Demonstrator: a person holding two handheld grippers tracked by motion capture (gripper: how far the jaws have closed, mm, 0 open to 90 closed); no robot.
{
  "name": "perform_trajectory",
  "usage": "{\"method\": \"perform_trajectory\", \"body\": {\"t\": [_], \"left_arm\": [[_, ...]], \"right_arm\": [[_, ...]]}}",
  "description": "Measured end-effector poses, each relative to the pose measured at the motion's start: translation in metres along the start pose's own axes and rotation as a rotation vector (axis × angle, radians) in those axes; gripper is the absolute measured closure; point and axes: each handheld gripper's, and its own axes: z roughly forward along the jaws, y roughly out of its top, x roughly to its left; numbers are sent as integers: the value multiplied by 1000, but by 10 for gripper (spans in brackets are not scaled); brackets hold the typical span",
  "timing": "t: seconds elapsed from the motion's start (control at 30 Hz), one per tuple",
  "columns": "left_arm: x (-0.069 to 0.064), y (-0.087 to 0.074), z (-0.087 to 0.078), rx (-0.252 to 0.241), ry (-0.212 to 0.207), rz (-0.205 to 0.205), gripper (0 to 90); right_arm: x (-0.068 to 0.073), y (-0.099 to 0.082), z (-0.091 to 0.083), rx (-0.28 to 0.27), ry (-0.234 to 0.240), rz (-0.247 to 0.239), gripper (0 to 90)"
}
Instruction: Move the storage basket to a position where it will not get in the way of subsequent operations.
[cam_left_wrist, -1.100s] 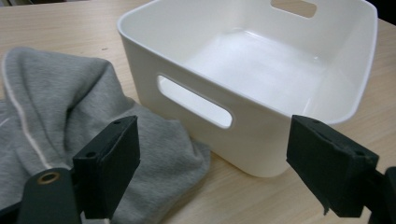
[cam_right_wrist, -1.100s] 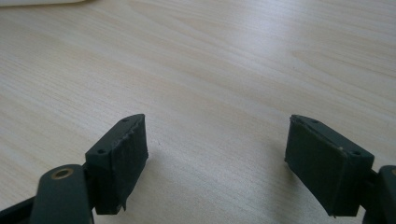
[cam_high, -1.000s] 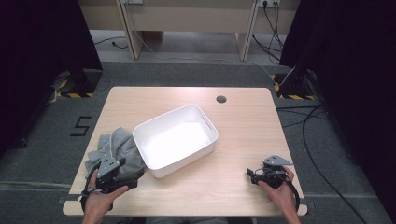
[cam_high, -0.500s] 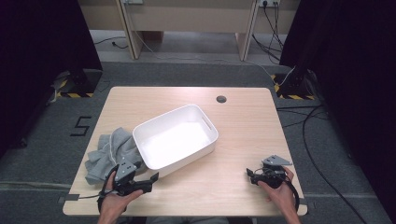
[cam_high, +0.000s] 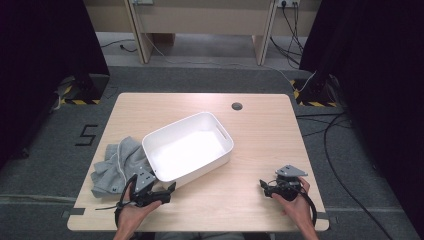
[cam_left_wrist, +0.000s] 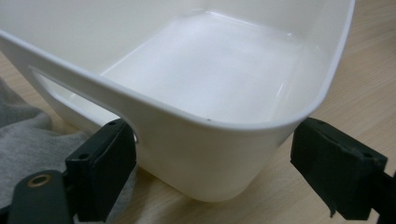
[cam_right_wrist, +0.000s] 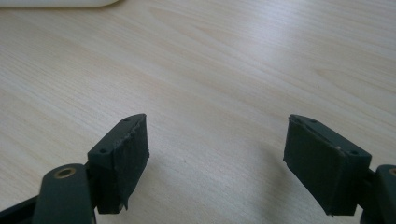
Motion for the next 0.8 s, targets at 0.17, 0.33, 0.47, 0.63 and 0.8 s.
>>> {"method": "perform_trajectory", "body": {"t": [0.17,0.33,0.47,0.63,0.8], "left_arm": [[-4,5,7,1,-9,11,141],[-7,12,18,14,-14,30,142],[-8,15,23,14,-16,37,144],[-6,17,26,18,-19,41,143],[-5,19,29,21,-23,39,142]], "right_arm": [[2,4,1,-13,2,-5,228],[2,13,-1,-43,-4,-9,230],[5,27,-3,-79,-3,-18,230],[9,48,4,-100,2,-51,247],[7,68,8,-132,8,-47,294]]}}
